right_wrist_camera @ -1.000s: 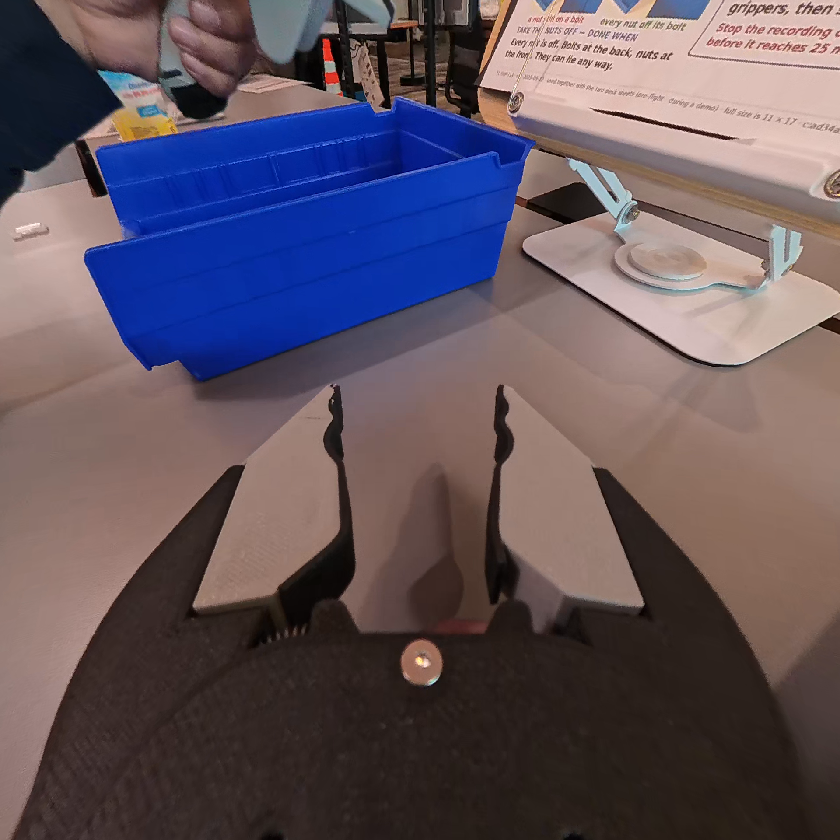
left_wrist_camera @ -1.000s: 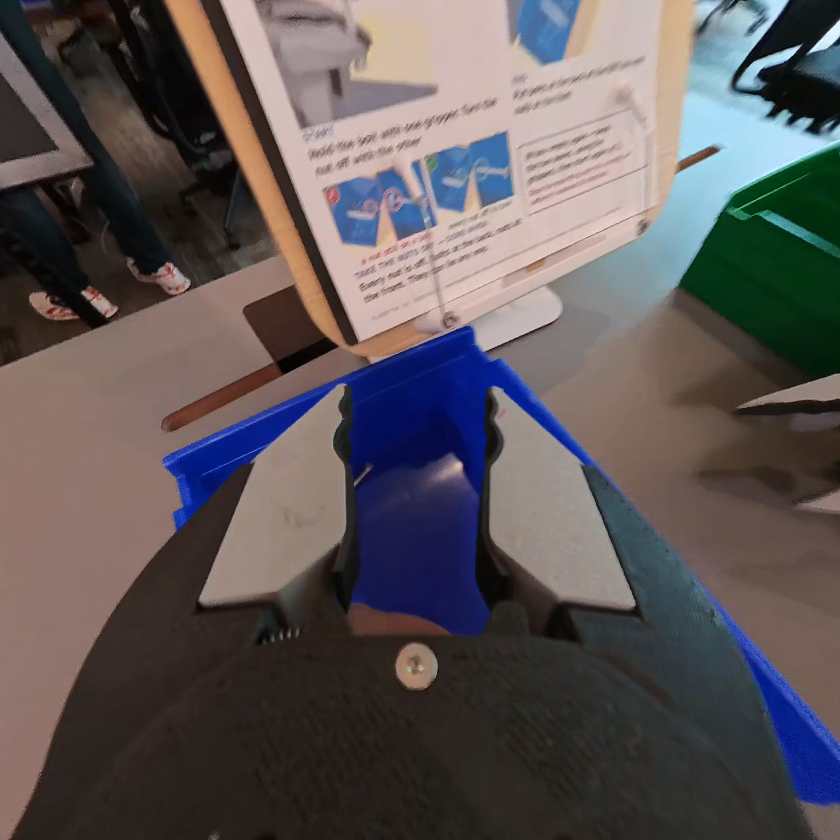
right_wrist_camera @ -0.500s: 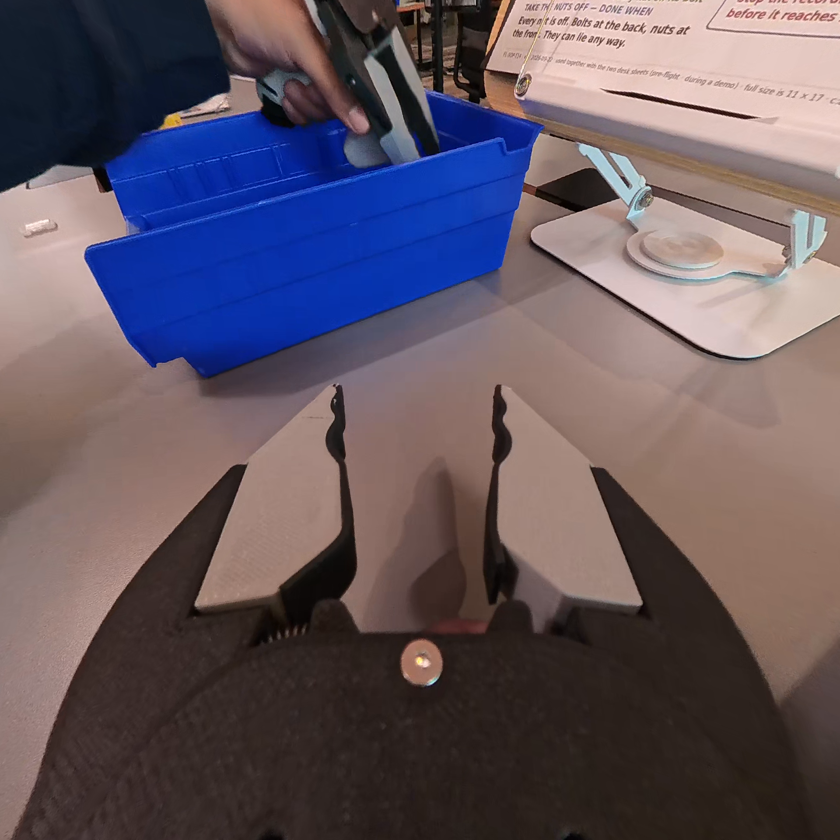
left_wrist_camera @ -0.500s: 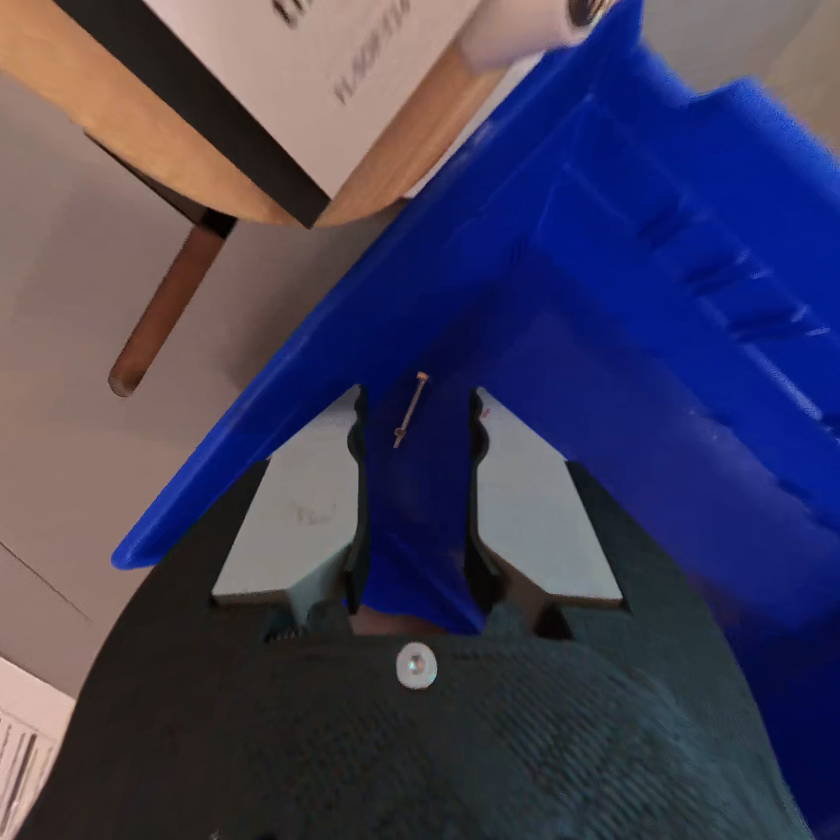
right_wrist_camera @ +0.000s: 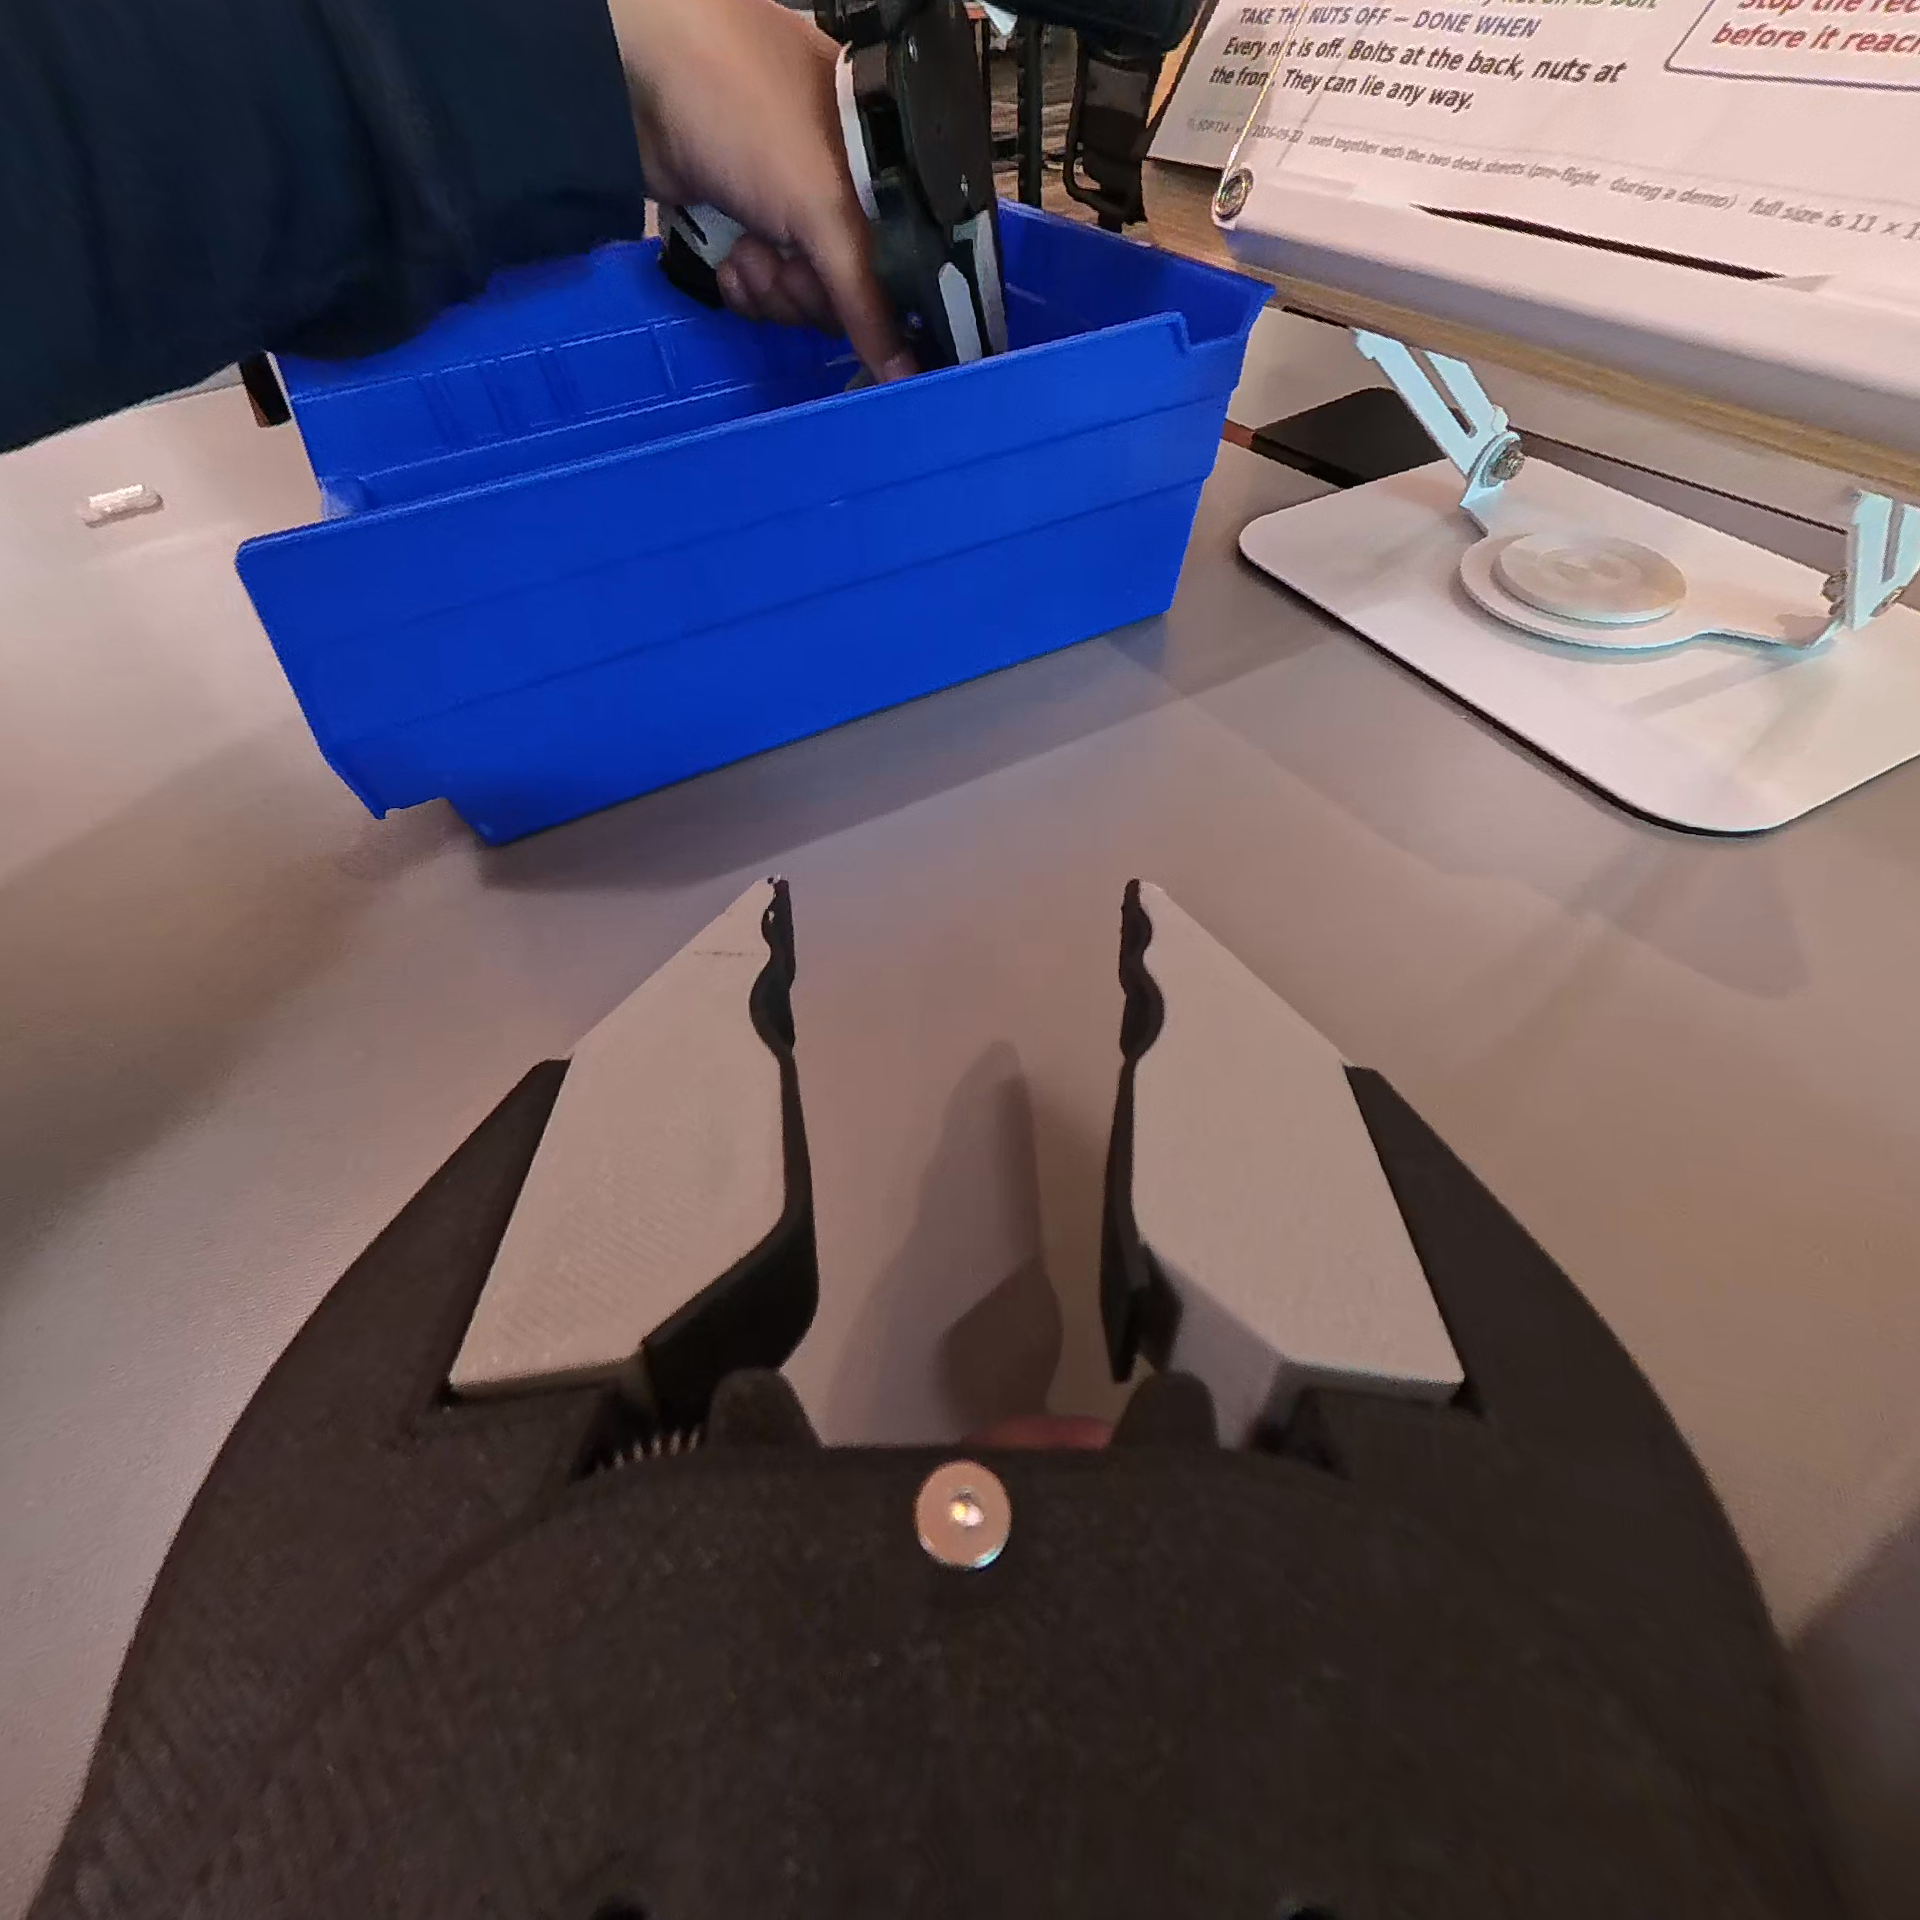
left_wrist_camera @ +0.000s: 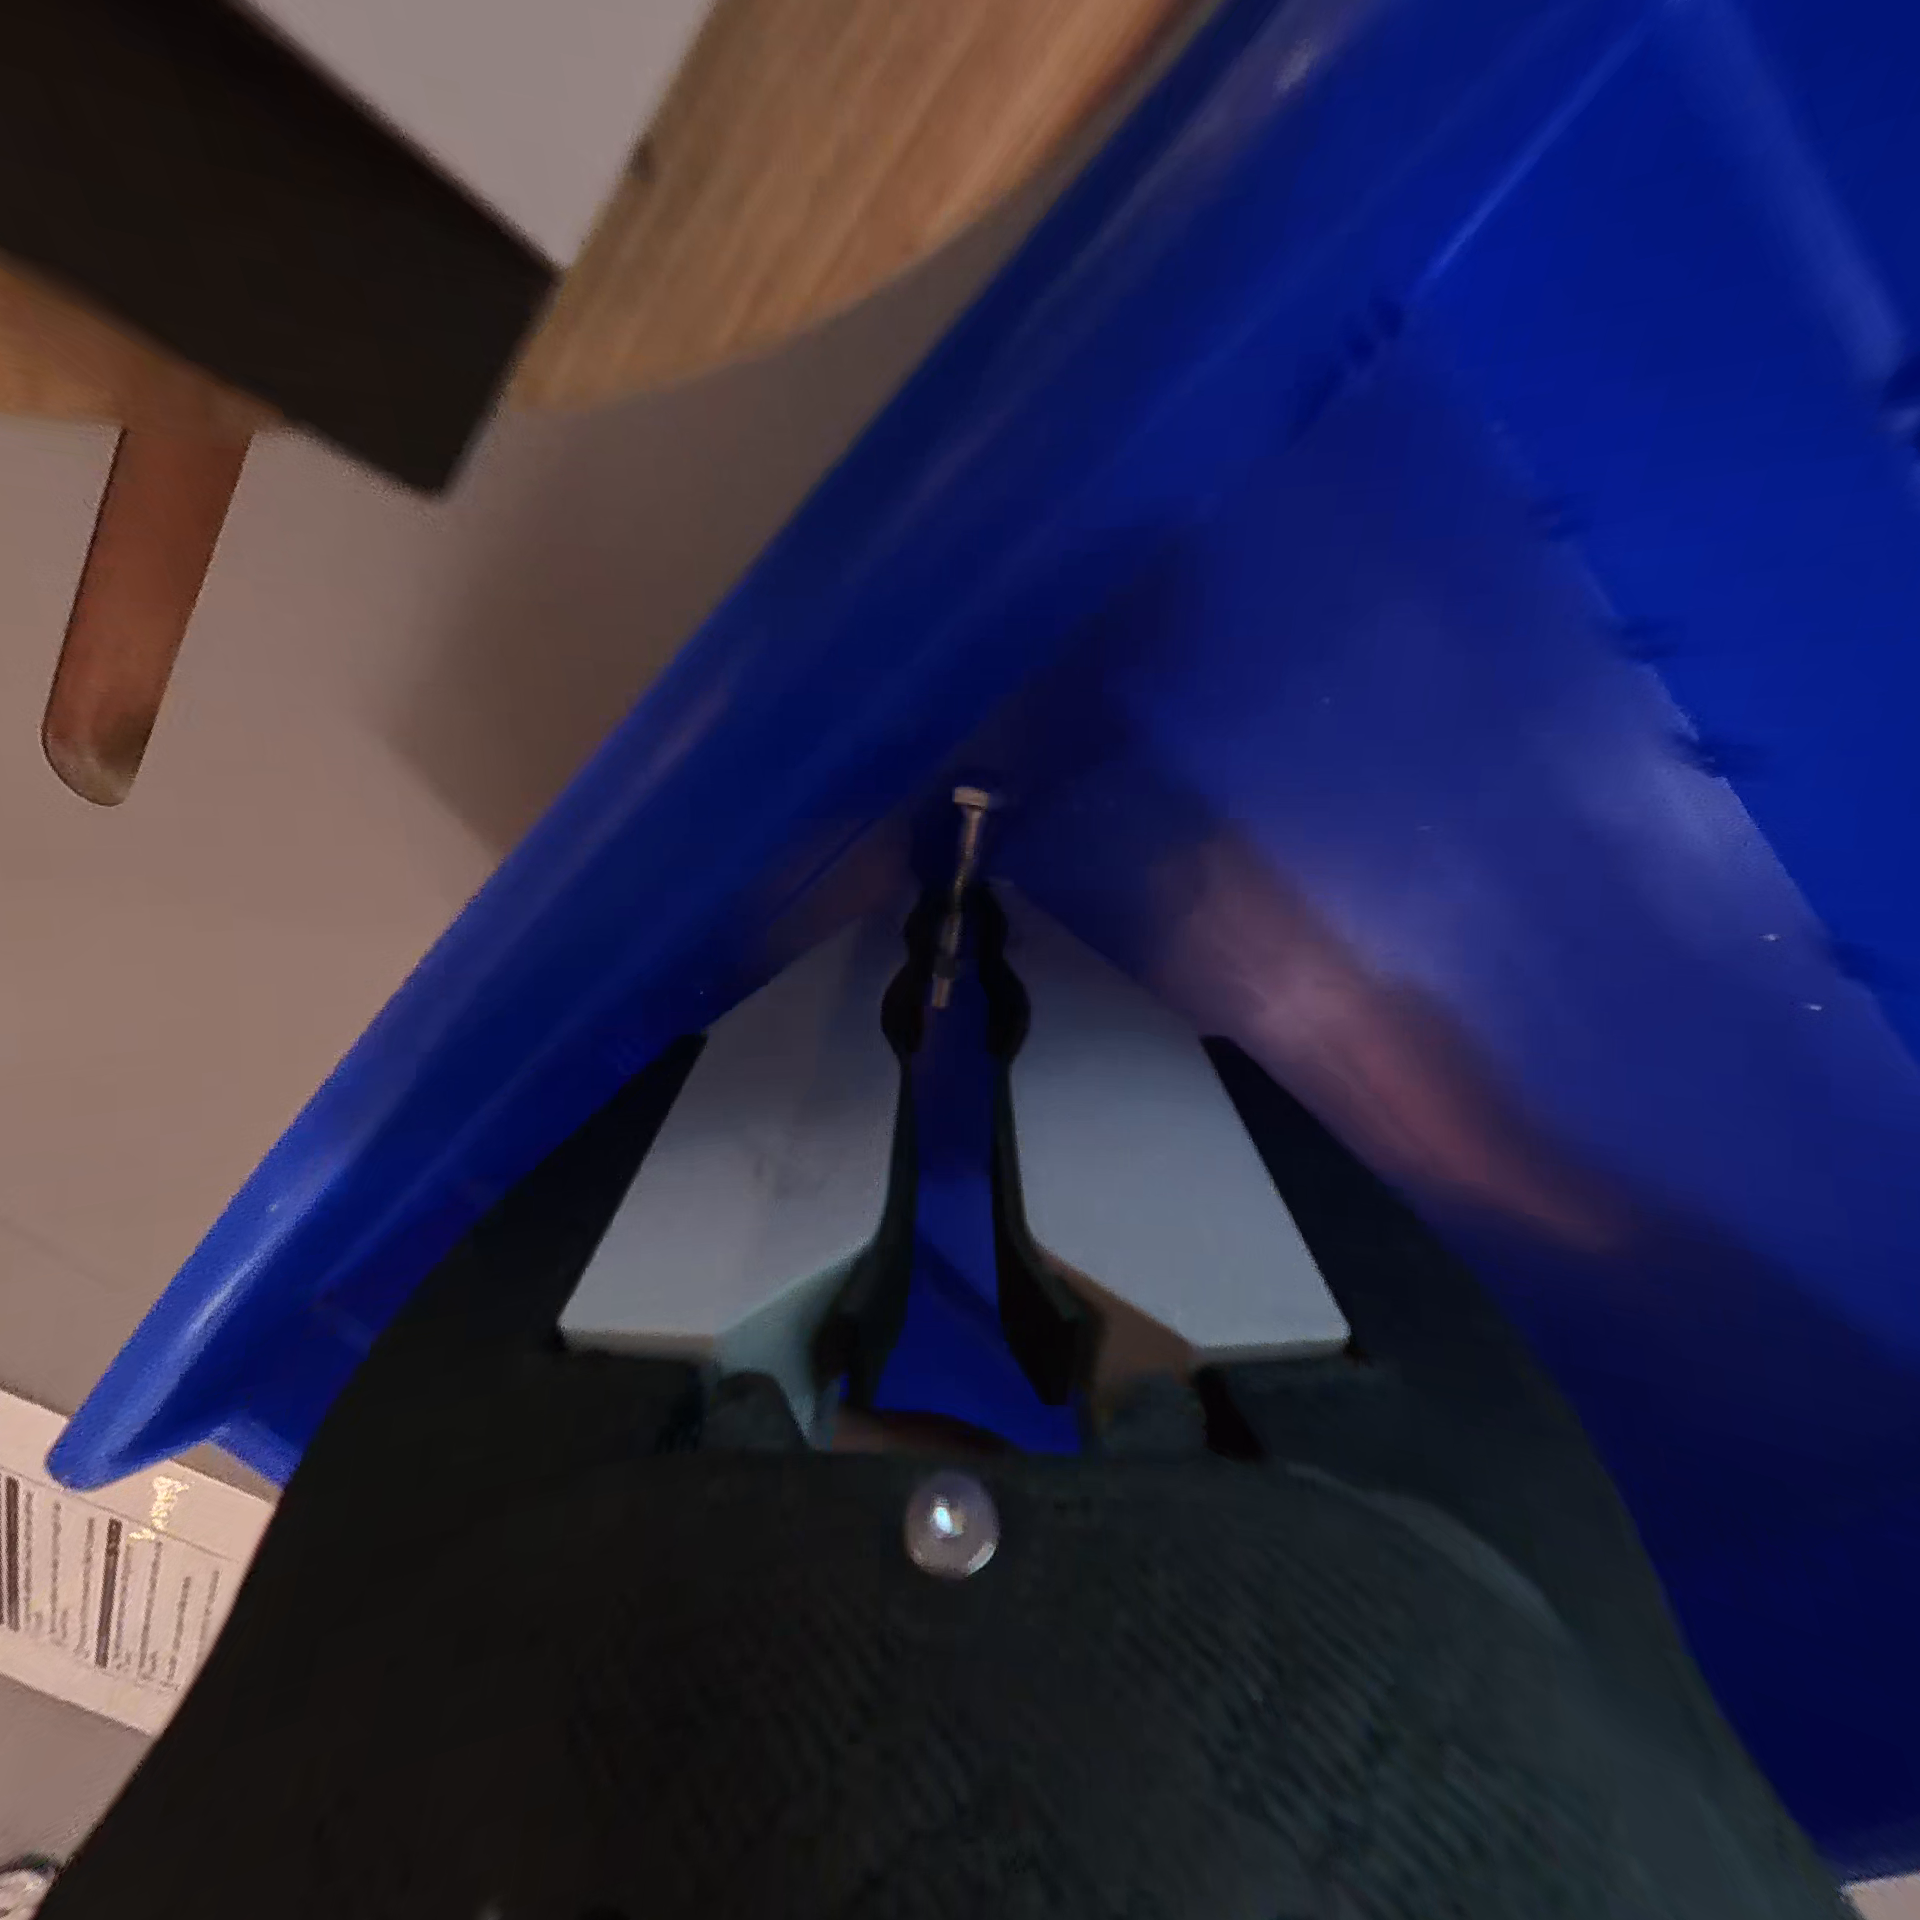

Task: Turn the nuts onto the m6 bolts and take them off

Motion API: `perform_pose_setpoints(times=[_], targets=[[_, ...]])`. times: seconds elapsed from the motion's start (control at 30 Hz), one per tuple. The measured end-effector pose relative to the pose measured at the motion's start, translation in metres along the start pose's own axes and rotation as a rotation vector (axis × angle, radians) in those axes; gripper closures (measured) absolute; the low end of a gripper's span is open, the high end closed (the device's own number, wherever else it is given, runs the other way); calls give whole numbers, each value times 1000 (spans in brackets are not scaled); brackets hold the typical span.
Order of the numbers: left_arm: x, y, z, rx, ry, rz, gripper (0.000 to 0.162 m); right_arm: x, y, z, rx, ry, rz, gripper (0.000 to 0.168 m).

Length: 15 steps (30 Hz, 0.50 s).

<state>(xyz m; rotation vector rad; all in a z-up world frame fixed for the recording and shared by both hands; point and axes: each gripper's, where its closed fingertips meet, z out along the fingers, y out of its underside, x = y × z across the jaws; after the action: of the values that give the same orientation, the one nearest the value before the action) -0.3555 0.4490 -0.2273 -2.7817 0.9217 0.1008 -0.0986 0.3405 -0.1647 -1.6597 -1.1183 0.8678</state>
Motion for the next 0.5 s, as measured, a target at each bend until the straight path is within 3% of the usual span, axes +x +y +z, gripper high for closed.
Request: perform_pose_setpoints(times=[0.17, 0.3, 0.4, 0.5], targets=[[-1, 7, -4, -15, -121, 58, 158, 0, -1, 0, 4, 5, -8, 109], [6, 0, -37, 106, -238, 80, 158, 0, -1, -1, 12, 6, 2, 109], [19, -16, -87, 312, -316, 67, 158, 1, -4, -4, 27, 7, 2, 110], [65, -48, -156, 690, -269, 26, 159, -6, -18, -11, 85, -40, 13, 109]])
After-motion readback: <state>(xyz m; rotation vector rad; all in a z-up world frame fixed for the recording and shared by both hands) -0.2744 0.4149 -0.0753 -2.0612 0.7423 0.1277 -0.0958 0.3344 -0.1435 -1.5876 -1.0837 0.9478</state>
